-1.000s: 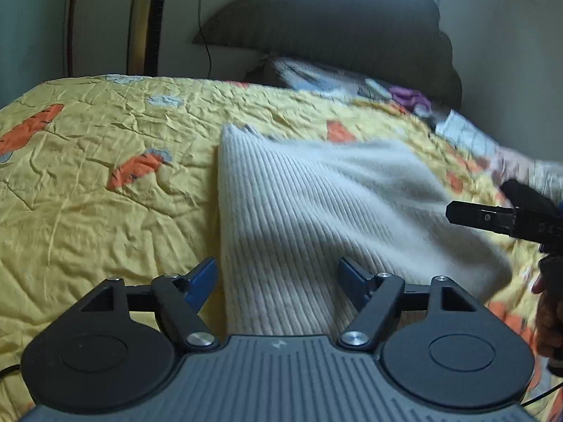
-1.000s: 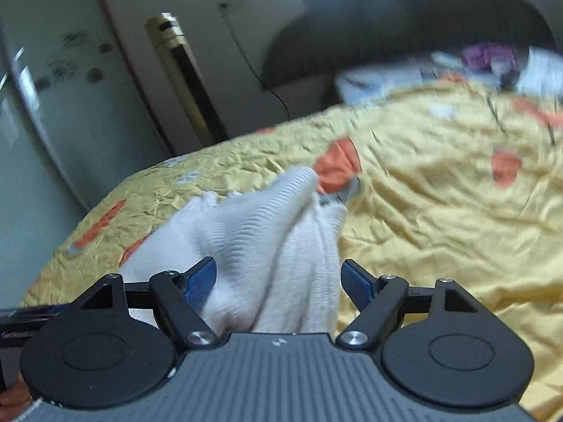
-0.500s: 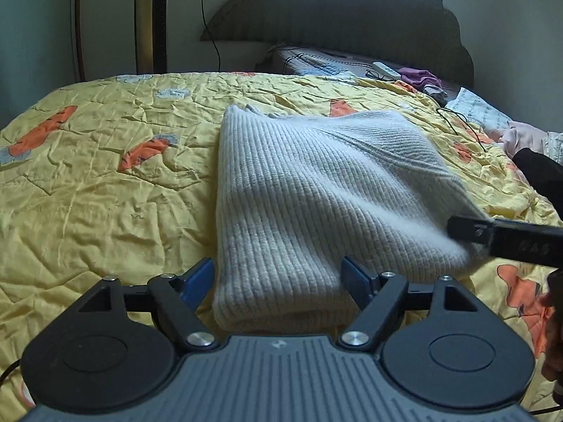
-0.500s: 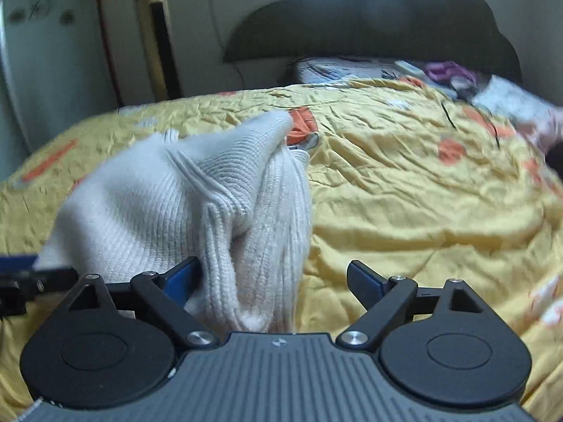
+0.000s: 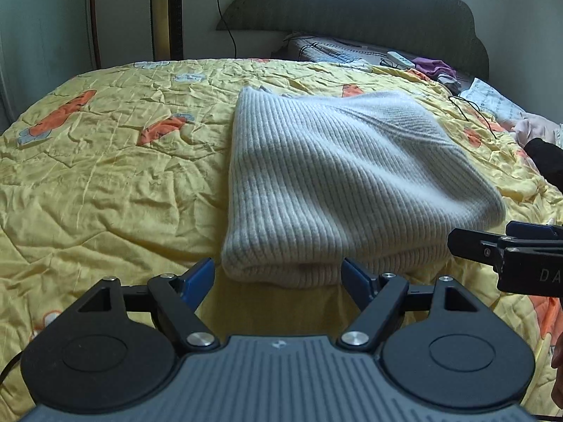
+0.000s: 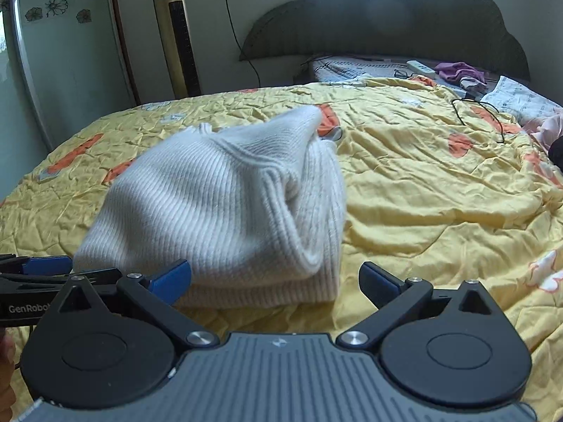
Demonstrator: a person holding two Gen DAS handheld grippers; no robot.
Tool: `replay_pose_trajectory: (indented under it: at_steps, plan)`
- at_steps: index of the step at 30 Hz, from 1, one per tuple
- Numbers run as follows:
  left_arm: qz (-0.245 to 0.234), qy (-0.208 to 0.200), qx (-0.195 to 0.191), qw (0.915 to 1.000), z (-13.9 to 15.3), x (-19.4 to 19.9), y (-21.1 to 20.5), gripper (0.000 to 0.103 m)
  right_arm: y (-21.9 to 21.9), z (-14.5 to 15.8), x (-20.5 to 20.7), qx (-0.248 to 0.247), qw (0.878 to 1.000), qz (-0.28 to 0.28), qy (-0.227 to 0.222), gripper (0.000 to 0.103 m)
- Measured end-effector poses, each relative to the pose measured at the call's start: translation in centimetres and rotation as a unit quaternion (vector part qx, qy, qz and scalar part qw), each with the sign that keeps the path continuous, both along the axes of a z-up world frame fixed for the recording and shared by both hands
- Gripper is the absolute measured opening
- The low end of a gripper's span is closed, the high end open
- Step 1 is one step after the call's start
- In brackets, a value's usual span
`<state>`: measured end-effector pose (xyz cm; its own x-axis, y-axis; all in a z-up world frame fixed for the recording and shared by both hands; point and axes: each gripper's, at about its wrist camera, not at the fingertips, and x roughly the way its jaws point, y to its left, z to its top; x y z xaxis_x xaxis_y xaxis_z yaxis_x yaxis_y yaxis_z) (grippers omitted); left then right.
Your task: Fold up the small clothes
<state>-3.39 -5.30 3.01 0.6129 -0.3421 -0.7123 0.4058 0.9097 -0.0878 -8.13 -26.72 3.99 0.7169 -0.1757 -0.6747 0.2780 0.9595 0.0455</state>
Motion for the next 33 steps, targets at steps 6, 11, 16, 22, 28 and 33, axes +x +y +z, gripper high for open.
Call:
replay_pose_trajectory:
  at_steps: [6, 11, 16, 22, 28, 33]
  plan:
    - [0.019, 0.007, 0.007, 0.9998, -0.6, -0.7, 0.4, 0.079, 0.5, -0.4, -0.8, 0.015, 1.0, 0.006, 0.015, 0.103]
    - [0.032, 0.017, 0.012, 0.9993, -1.2, -1.0, 0.8, 0.079, 0.9, -0.6, -1.5, 0.023, 0.999, 0.01, 0.024, 0.103]
    - [0.04, 0.014, 0.02, 0.9989, -1.6, -1.5, 0.8, 0.079, 1.3, -0.8, -1.9, 0.031, 0.999, 0.015, 0.031, 0.103]
    - [0.048, 0.009, 0.027, 0.9985, -2.1, -1.9, 0.7, 0.083, 1.7, -1.2, -2.1, 0.022, 0.999, 0.026, 0.034, 0.103]
    - [0.055, 0.006, 0.038, 0.9978, -2.4, -2.1, 0.4, 0.084, 1.6, -1.9, -2.1, 0.013, 0.999, 0.026, 0.037, 0.103]
    - [0.061, -0.004, 0.046, 0.9971, -2.7, -2.5, 0.0, 0.087, 1.6, -2.3, -2.1, 0.008, 0.999, 0.029, 0.037, 0.103]
